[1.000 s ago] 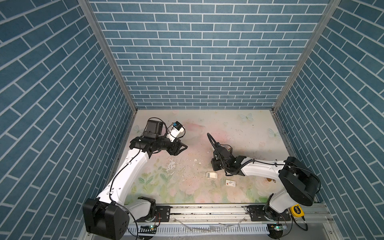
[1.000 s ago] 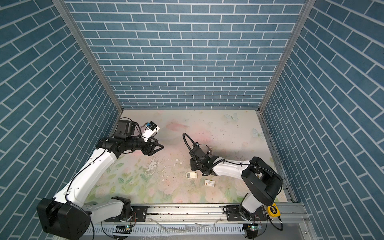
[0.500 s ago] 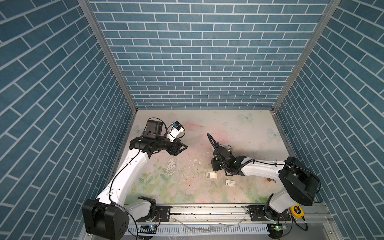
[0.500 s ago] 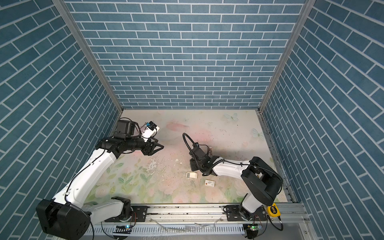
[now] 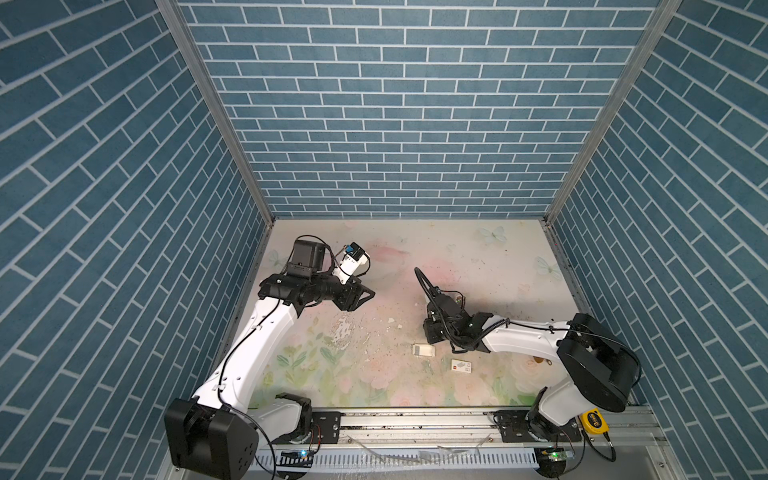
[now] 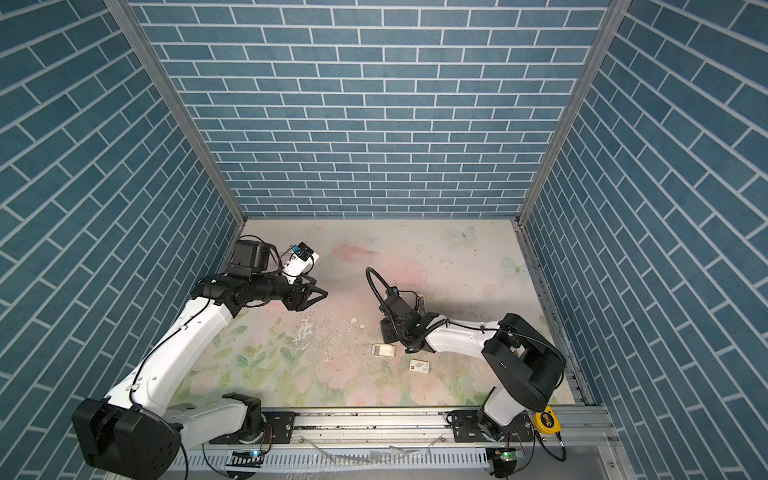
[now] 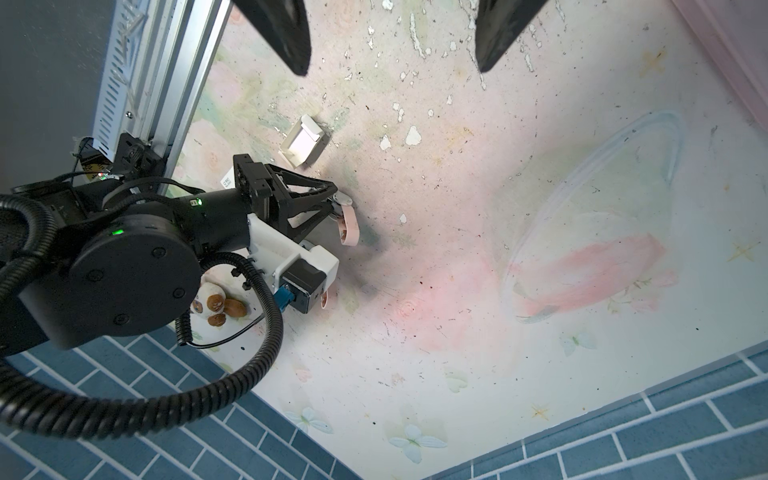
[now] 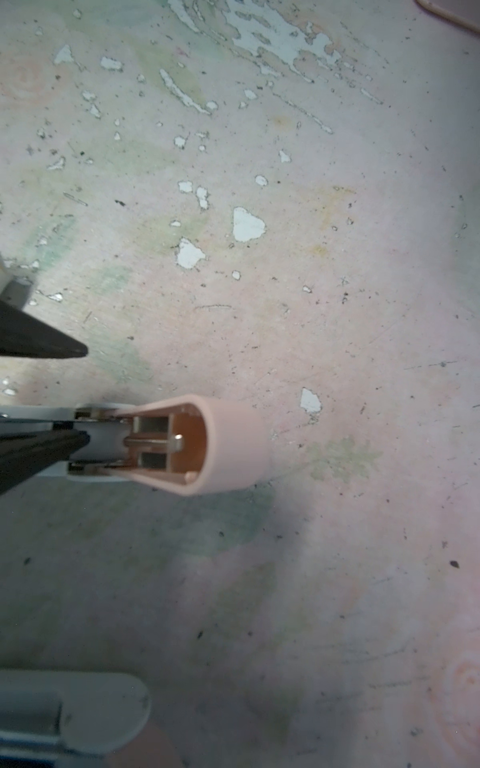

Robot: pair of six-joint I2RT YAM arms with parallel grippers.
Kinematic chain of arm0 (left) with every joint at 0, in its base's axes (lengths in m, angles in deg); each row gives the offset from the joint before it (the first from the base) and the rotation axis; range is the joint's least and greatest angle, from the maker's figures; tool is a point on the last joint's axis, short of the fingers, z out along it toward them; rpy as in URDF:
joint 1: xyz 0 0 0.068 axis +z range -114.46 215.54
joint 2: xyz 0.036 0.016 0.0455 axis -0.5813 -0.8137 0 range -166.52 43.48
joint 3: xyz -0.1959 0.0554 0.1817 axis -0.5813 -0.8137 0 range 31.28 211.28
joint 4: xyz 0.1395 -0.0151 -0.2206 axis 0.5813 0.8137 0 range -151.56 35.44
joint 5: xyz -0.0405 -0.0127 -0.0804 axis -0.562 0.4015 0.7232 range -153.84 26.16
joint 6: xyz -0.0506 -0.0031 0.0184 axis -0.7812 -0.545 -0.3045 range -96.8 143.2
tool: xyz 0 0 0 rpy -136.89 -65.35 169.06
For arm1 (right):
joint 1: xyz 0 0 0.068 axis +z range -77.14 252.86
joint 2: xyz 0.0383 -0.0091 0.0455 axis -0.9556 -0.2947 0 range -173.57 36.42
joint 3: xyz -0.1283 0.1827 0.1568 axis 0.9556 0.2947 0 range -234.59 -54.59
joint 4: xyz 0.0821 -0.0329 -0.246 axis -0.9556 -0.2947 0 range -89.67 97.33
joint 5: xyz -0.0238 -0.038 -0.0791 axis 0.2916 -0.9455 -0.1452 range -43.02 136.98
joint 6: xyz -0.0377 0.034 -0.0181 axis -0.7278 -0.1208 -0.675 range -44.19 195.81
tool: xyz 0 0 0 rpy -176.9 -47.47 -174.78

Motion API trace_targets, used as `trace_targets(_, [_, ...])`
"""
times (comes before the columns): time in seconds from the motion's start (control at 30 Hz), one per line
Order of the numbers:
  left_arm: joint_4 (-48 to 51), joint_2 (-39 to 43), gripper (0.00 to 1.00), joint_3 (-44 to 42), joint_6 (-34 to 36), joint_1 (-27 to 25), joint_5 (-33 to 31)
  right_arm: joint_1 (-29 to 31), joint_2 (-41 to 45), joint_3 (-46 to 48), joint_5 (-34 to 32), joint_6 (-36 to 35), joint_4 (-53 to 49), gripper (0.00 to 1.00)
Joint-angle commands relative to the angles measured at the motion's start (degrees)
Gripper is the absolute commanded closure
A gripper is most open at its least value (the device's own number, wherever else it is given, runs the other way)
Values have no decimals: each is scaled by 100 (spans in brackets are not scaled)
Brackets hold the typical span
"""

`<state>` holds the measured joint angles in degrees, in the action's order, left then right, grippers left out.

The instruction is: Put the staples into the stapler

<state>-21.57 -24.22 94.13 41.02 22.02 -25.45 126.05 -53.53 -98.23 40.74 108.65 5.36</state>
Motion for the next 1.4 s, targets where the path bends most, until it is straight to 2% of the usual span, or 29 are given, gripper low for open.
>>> trace_targets(0.0, [8, 116, 35, -91, 74, 42, 8, -15, 195, 90, 22, 117, -88, 70])
trace_targets(1.03, [-13, 113, 35, -115, 65, 42, -25, -2, 45, 218, 94, 241, 40, 70])
trace_targets(1.37, [8, 145, 35, -71, 72, 42, -38, 3, 680, 45, -130, 84, -266, 69])
